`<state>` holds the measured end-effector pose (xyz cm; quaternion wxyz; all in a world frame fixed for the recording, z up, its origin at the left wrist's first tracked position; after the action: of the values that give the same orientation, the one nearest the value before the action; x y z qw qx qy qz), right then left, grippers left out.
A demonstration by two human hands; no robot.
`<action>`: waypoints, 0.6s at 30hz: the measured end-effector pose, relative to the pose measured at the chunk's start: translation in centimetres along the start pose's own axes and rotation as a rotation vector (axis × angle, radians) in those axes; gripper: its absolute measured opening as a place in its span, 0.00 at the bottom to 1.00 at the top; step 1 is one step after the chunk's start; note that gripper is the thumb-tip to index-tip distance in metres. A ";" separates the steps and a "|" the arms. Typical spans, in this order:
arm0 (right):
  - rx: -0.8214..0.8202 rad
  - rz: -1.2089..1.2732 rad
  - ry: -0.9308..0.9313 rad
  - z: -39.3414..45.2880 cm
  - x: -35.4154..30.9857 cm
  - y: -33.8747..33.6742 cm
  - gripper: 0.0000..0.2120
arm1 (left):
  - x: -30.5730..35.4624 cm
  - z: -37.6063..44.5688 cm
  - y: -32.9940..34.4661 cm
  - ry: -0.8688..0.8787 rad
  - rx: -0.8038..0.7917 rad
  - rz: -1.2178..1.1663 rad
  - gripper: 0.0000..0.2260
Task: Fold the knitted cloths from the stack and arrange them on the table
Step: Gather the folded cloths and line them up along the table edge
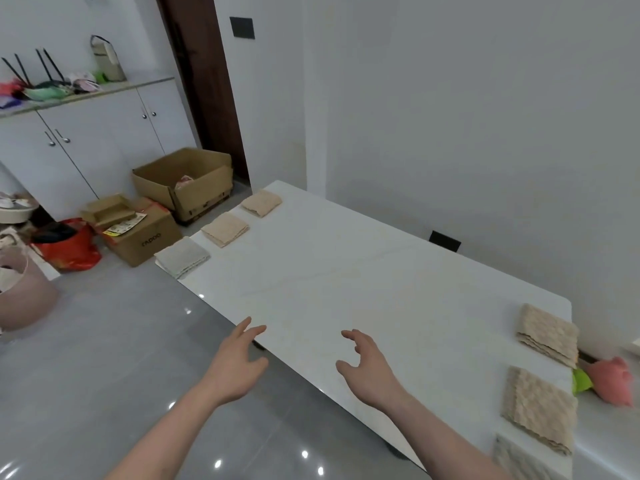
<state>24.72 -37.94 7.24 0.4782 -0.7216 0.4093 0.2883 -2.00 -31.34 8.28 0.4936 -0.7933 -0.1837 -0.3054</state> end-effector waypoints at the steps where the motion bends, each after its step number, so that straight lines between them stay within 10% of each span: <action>1: 0.002 -0.002 0.005 1.0 -1.0 1.0 0.28 | -1.3 0.7 -1.3 -0.006 -0.004 0.008 0.30; 18: -0.045 -0.006 0.068 18.5 -10.5 8.6 0.27 | -15.7 15.7 -14.6 -0.213 -0.087 0.117 0.29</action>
<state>11.57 -19.30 4.91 0.4488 -0.7427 0.4164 0.2712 -17.62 -10.61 2.51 0.4533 -0.8512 -0.1752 -0.1979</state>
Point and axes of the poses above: each hand's wrist, its own z-axis towards the middle knuckle, its own y-axis out of the palm, x = y × z, the point moved 8 cm from there along z, towards the middle knuckle, and after that the axes turned 8 degrees about -x, right-handed, at the moved point
